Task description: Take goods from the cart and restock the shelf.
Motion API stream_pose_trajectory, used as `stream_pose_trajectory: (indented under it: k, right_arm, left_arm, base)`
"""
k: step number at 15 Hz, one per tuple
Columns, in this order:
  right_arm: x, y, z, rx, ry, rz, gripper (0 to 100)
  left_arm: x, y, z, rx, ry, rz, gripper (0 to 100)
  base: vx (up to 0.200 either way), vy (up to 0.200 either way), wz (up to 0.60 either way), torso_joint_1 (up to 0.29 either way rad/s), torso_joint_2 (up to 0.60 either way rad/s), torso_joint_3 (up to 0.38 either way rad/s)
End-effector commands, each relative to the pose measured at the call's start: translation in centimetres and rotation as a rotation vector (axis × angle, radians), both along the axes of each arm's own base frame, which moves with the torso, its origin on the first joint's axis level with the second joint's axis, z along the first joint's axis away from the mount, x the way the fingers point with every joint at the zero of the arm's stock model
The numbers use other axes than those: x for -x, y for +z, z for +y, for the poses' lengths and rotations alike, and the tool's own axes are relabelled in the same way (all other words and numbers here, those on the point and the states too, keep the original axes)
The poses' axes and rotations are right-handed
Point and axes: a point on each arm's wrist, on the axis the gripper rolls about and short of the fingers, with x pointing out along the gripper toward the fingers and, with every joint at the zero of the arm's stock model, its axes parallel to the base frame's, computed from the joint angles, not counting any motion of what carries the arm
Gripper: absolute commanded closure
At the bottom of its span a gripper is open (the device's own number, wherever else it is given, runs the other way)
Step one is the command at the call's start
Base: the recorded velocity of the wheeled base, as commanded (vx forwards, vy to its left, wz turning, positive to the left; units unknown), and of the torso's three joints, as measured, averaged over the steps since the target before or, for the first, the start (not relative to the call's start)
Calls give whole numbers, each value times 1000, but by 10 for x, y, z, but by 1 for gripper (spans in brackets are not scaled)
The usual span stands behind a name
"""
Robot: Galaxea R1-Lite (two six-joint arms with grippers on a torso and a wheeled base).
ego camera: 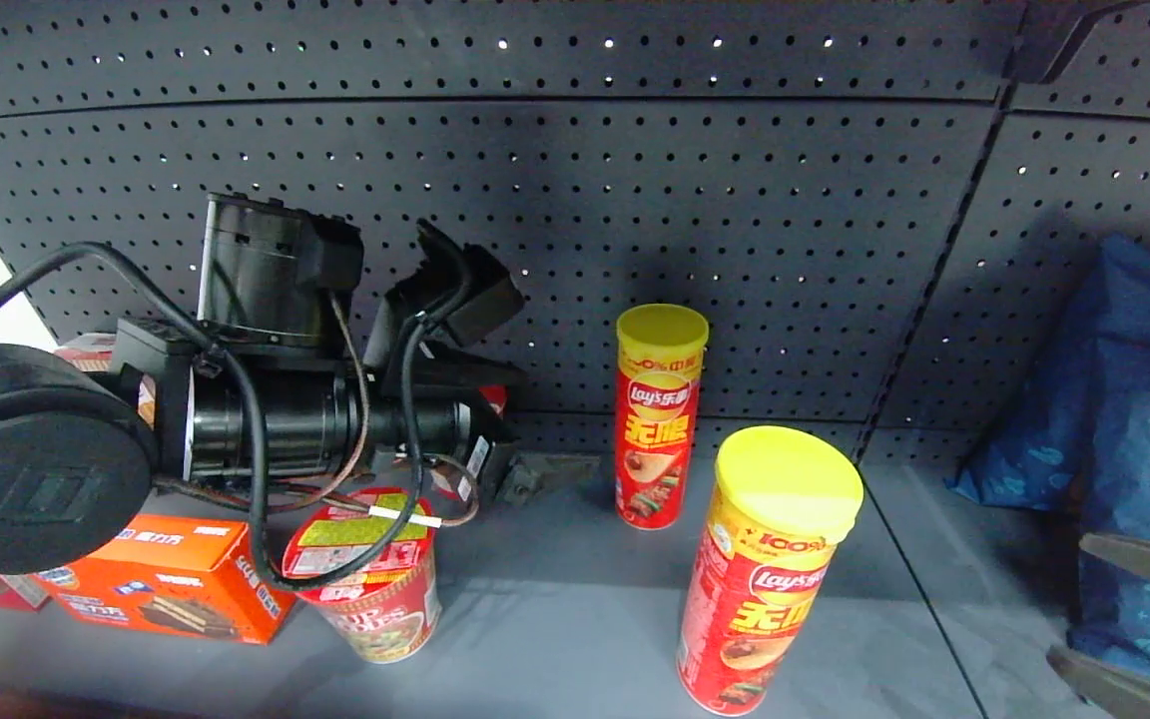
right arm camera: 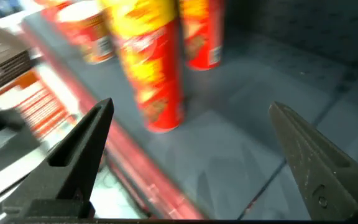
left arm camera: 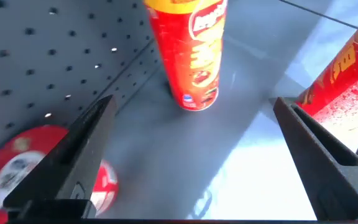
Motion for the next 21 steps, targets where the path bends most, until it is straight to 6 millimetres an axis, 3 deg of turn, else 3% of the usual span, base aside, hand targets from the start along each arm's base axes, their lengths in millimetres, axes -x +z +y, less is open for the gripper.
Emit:
stream_pose_trajectory:
  k: [1, 4, 7, 13, 21]
  right_arm:
    - [-20, 0, 8, 31, -44, 56, 0]
    - [-19, -5, 6, 38, -58, 71, 0]
    - [-21, -3, 7, 36, -58, 67, 0]
    - [-21, -5, 6, 40, -58, 76, 0]
    - [-19, -5, 6, 34, -56, 75, 0]
  left_arm:
    - [4, 3, 2, -6, 33, -14, 0]
    - [1, 3, -1, -51, 74, -53, 0]
    - [-14, -11, -8, -162, 72, -146, 0]
    - [-39, -26, -28, -212, 99, -147, 0]
    - [-68, -45, -40, -247, 133, -134, 0]
  base:
    - [0, 0, 0, 0, 0, 0]
    - [0, 0, 0, 0, 0, 0]
    - [0, 0, 0, 0, 0, 0]
    - [0, 0, 0, 0, 0, 0]
    - [0, 0, 0, 0, 0, 0]
